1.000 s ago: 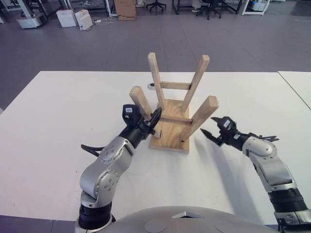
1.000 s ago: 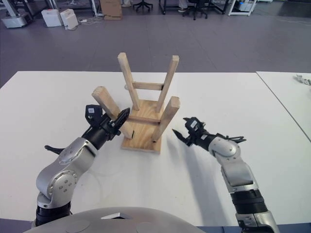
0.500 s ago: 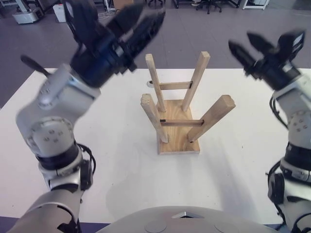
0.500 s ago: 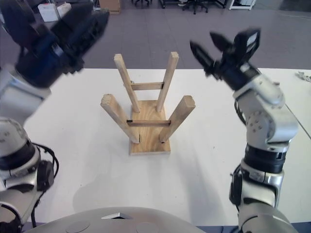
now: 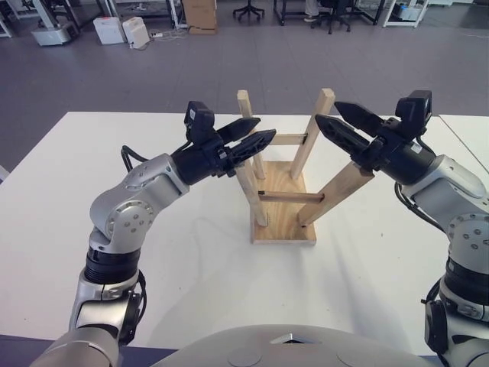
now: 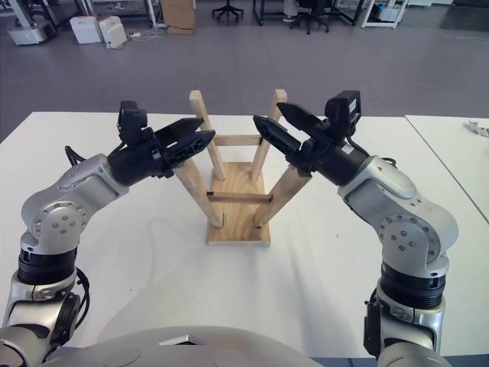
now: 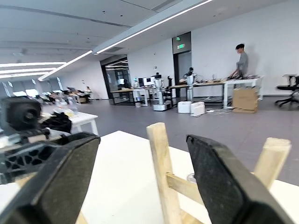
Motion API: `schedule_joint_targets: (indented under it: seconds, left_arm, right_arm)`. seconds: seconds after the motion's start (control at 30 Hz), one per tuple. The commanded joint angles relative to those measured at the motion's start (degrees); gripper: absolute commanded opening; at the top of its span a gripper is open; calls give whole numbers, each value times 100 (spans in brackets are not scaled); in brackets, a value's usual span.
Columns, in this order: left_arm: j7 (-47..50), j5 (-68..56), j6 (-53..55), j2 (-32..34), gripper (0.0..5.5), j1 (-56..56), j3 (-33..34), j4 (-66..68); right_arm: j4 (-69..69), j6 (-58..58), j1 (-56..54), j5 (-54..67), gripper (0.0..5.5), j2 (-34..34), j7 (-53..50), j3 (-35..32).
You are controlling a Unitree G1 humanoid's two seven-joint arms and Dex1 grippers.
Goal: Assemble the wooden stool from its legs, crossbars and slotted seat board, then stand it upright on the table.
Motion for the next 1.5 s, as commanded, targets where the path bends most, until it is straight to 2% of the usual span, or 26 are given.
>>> schedule_joint_targets:
  seconds: [0.03, 0.1, 0.17, 0.23, 0.33, 0.4, 0.57, 0.67, 0.73, 0.83, 0.9, 0.97, 1.03, 1.13, 1.2, 1.3, 1.4, 1.47, 1.5]
  left_arm:
    - [462, -1500, 198, 211, 271, -1081, 1005, 48]
    - [422, -1538, 285, 409, 271, -1288, 1132, 263]
    - [212, -1159, 372, 494, 271, -1017, 847, 327]
    - [-42, -489, 304, 471, 271, -586, 225, 296]
    - [-521, 911, -83, 314, 271, 369, -1286, 562]
    - [-705, 1595, -450, 379, 271, 602, -1720, 776]
    - [-606, 1230, -638, 261, 271, -14, -886, 605]
    - [-241, -103, -481, 199, 271, -286, 204, 110]
    - [-123, -821, -378, 439, 271, -214, 998, 50]
    - [-145, -659, -309, 928, 271, 315, 1686, 362]
    - [-276, -305, -331, 1135, 271, 758, 1793, 580]
    - [-748, 391, -461, 1504, 271, 1521, 1630, 890]
    - [-1354, 1412, -813, 2065, 271, 2432, 1232, 1146]
    - [-2188, 3033, -1771, 2813, 271, 3606, 425, 1468]
    - [-2538, 3235, -1979, 2861, 271, 4016, 356, 1380]
    - [-2736, 3438, -2134, 2871, 271, 4265, 408, 1138]
    - [-2785, 3712, -2212, 2871, 271, 4519, 263, 720]
    - [-2737, 3959, -2210, 2833, 271, 4526, 43, 498]
    - [-2673, 4179, -2257, 2784, 271, 4471, -148, 477]
  right_arm:
    - [374, -28, -1017, 924, 345, -424, -274, -716]
    - [399, -14, -1310, 960, 345, -738, -269, -774]
    - [275, 68, -947, 797, 345, -891, -93, -650]
    - [112, 124, -157, 556, 345, -899, 191, -423]
    - [210, -359, 1342, -807, 345, -845, 686, 613]
    - [366, -697, 1432, -1288, 345, -732, 707, 888]
    - [195, -882, 767, -323, 345, -500, 756, 295]
    - [593, -913, 392, 553, 345, -454, 694, -460]
    - [1143, -973, 147, 187, 345, -735, 653, -598]
    - [2311, -1401, 131, -1503, 345, -1070, 1111, 374]
    - [2786, -1758, 327, -2242, 345, -842, 1639, 1181]
    - [2951, -1921, 444, -2443, 345, -335, 2052, 1732]
    - [2525, -1783, 659, -2306, 345, 9, 2443, 2186]
    - [1588, -1647, 1263, -2724, 345, -152, 2798, 3116]
    - [1006, -1628, 1716, -2985, 345, -299, 2660, 3349]
    - [568, -1555, 2526, -3017, 345, -693, 2400, 2614]
    - [322, -1496, 3442, -2775, 345, -1252, 2690, 1664]
    - [678, -1589, 3634, -2836, 345, -1481, 2905, 1272]
    - [1191, -1718, 3346, -3054, 345, -1445, 2824, 1244]
